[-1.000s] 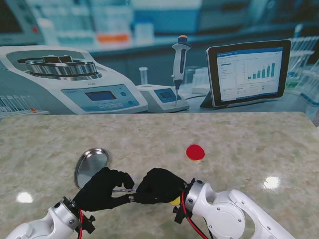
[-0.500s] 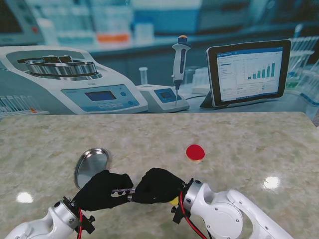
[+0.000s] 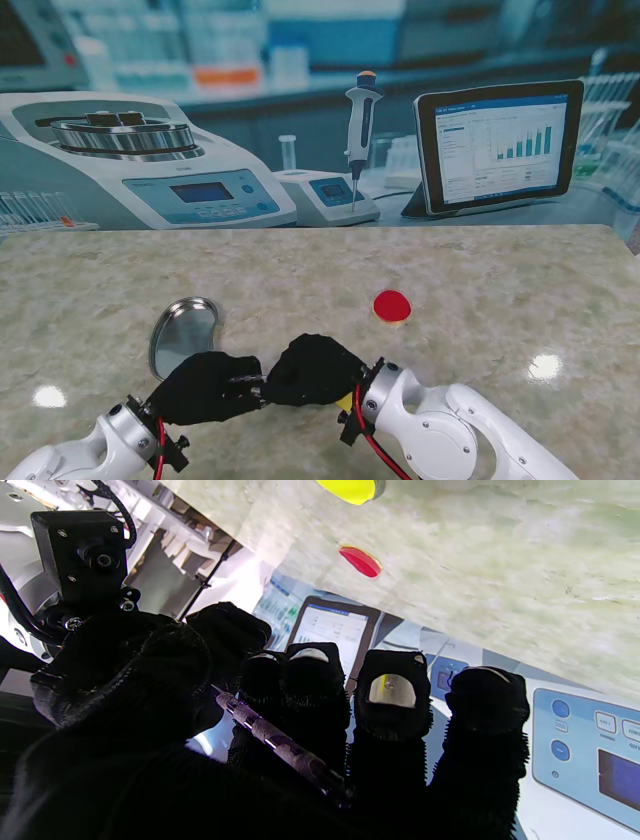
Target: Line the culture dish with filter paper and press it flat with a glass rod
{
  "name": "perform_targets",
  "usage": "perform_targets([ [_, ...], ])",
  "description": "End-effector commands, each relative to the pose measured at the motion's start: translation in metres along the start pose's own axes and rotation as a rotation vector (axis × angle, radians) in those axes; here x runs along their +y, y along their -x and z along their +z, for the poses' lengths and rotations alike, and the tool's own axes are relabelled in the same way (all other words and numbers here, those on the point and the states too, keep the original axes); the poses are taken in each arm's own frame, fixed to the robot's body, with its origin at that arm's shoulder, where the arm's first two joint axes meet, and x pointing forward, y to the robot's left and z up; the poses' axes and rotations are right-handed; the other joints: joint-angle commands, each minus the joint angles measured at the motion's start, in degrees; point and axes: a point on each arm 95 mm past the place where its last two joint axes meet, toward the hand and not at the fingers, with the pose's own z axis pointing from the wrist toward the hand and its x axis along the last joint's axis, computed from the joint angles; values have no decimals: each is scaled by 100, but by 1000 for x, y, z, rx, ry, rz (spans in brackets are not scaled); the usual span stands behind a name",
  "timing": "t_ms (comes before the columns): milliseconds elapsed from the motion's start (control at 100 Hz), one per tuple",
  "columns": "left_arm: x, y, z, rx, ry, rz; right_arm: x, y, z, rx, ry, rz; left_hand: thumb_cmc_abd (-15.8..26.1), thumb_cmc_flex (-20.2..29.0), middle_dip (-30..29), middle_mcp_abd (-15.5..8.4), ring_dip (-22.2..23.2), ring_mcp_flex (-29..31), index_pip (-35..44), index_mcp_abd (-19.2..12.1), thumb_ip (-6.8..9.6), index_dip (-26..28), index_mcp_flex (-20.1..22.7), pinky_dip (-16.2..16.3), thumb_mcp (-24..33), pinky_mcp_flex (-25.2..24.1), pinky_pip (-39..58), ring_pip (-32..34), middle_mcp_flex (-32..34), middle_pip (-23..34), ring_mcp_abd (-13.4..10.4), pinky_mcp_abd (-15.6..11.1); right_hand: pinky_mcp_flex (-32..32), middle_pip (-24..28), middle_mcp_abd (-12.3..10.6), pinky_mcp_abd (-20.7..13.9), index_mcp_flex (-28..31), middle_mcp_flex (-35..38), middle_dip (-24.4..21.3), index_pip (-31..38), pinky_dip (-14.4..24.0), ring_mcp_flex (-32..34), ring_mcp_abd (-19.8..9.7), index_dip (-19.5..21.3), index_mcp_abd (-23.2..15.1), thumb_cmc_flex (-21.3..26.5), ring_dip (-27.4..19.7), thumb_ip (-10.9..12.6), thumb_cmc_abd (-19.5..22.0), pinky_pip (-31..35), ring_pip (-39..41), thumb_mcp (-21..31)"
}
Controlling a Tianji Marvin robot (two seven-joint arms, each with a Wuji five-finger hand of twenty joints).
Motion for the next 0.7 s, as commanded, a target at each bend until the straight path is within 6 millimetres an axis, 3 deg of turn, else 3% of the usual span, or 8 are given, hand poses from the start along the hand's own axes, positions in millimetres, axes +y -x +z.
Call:
perform_targets([
  [0, 1, -3, -1, -3, -1, 2, -4, 0, 1, -3, -5, 10, 102, -132, -8, -340, -45, 355, 408, -330, 37, 453, 285, 242, 190, 260, 580, 498, 285, 403, -161, 289, 236, 497, -275, -209, 285, 311, 127, 29, -30, 193, -504, 93, 461, -114, 24, -119, 158, 1741, 644, -65],
  [120, 0, -3, -1, -12, -10, 13, -5, -1, 1, 5, -7, 18, 23, -119, -17, -381, -278, 821, 742, -327, 47, 828, 766, 90, 317, 809, 1006, 888, 757, 592, -207, 398, 216, 443, -293, -235, 276, 307, 124, -24, -33, 195, -500, 104, 438, -115, -3, -142, 156, 1741, 629, -97],
  [290, 0, -2, -1, -16, -24, 33, -5, -2, 3, 18, -18, 22, -38, -113, 36, -370, -474, 1283, 1109, -200, 305, 984, 1237, -80, 677, 1350, 1460, 1282, 1252, 756, -152, 528, 58, 273, -320, -298, 255, 302, 123, -190, -78, 201, -476, 140, 382, -120, -133, -195, 156, 1741, 575, -130],
  [400, 0, -2, 0, -13, -37, 41, -5, -2, 3, 22, -18, 22, 145, 58, 116, -259, -527, 1396, 1277, -44, 407, 1075, 1416, -92, 526, 1423, 1550, 1416, 1425, 842, -25, 657, -46, 150, -332, -323, 237, 301, 127, -322, -128, 198, -466, 172, 333, -145, -217, -251, 175, 1741, 552, -182],
  [690, 0, -2, -1, -18, -23, 46, -4, -4, 4, 32, -36, 29, 545, 425, 252, -103, -418, 1463, 1273, 163, 444, 1312, 1552, 168, 4, 1426, 1526, 1486, 1531, 941, 152, 847, -527, -256, -324, -368, 34, 168, 192, -707, -280, 194, -340, 349, 291, -61, -507, -530, 243, 1689, 242, -488],
])
